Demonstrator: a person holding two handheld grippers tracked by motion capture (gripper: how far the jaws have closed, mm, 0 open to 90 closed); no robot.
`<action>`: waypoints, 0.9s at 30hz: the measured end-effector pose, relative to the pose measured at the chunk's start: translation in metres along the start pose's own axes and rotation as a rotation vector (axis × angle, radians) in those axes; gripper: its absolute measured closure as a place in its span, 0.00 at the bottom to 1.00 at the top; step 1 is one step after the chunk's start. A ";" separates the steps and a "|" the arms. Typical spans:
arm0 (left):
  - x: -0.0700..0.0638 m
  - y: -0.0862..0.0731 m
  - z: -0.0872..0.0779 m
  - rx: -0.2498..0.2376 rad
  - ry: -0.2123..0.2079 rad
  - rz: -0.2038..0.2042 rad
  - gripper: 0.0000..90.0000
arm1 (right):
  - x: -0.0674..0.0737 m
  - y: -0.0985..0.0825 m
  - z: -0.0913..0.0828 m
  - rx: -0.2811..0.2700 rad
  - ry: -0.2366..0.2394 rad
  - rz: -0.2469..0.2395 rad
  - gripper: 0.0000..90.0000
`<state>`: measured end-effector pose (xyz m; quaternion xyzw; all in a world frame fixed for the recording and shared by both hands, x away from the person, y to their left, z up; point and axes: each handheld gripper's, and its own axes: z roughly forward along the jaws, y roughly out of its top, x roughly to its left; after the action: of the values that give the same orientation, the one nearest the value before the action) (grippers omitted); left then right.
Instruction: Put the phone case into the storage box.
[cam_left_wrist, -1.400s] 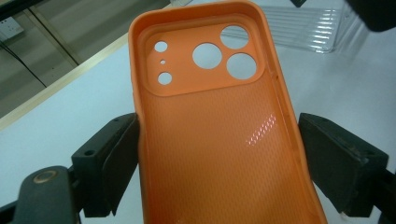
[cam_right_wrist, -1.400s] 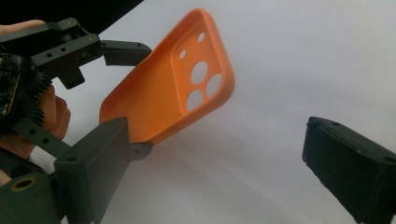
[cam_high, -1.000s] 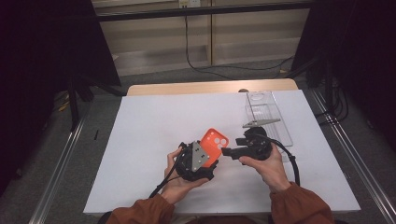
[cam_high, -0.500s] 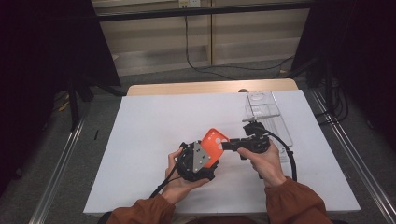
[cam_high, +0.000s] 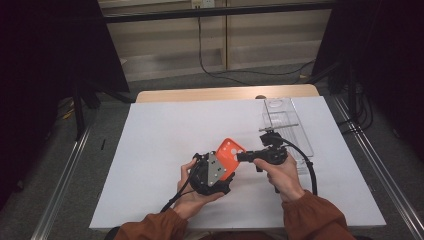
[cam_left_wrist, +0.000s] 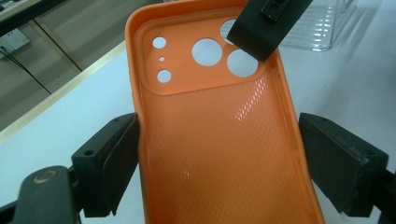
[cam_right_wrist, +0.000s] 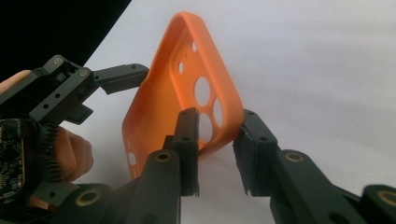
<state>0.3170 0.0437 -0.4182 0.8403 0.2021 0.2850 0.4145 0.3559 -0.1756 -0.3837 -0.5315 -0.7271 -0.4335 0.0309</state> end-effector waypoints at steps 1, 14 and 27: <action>0.000 0.000 0.000 0.007 0.005 0.011 0.17 | 0.000 0.000 0.000 -0.005 0.002 0.007 0.80; 0.002 -0.001 0.002 -0.008 0.041 0.027 0.17 | 0.011 -0.002 -0.005 -0.064 0.024 0.000 0.89; 0.008 0.001 0.000 -0.053 -0.003 -0.038 0.14 | 0.024 0.001 -0.013 -0.117 -0.007 -0.094 0.91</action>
<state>0.3233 0.0478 -0.4154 0.8256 0.2096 0.2809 0.4422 0.3407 -0.1663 -0.3624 -0.4992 -0.7248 -0.4743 -0.0233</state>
